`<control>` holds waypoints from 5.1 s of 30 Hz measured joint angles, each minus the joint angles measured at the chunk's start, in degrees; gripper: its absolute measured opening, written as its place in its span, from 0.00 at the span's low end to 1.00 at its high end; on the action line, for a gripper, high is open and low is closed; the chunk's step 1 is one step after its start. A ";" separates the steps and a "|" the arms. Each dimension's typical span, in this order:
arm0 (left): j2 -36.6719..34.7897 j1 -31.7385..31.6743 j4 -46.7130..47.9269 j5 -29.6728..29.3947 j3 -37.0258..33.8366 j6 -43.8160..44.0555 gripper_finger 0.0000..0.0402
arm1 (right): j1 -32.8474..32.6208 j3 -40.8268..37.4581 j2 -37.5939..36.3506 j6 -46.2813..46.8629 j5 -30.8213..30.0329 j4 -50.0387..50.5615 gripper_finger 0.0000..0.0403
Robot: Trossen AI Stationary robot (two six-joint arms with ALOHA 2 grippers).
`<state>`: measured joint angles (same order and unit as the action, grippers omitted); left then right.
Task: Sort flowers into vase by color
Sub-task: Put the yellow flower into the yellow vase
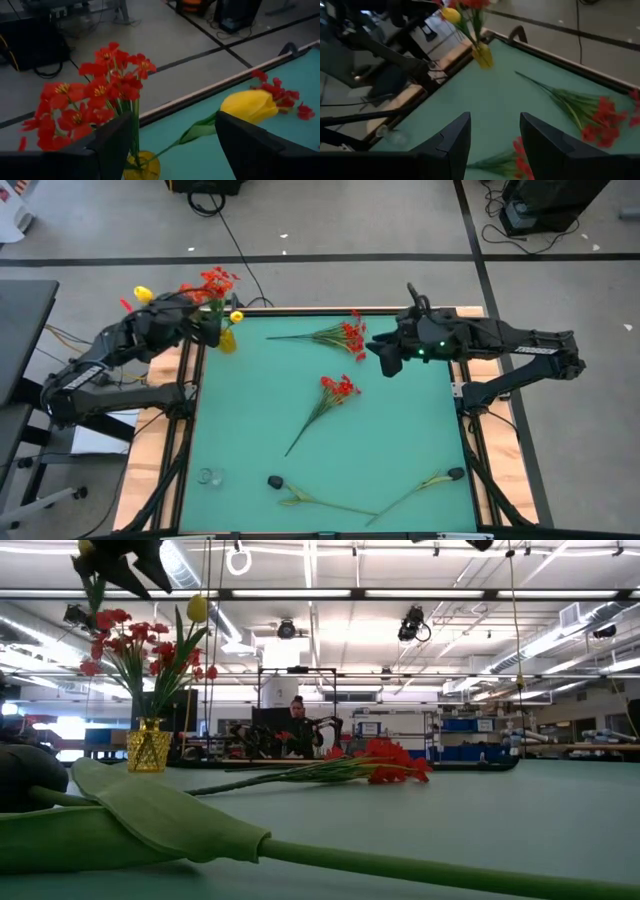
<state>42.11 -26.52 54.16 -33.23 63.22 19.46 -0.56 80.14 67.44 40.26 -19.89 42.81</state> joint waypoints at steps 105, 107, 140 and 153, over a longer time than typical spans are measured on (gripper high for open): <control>9.96 -11.84 31.12 18.76 -17.55 34.72 0.35 | 4.87 0.00 -2.29 -10.04 10.55 19.66 0.44; 11.53 -13.14 31.03 19.00 -17.55 31.32 0.35 | 4.87 0.00 -2.29 -10.30 10.55 20.06 0.44; 21.60 -24.74 27.59 15.01 -17.55 2.83 0.61 | 4.87 0.00 -2.25 -8.95 8.40 24.65 0.44; 17.34 -20.35 36.03 17.13 -12.40 0.68 0.53 | 5.41 0.00 -2.25 -8.29 7.44 25.18 0.44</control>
<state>59.44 -46.87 90.19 -16.10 50.83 20.14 4.85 80.14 65.19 31.97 -12.45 67.99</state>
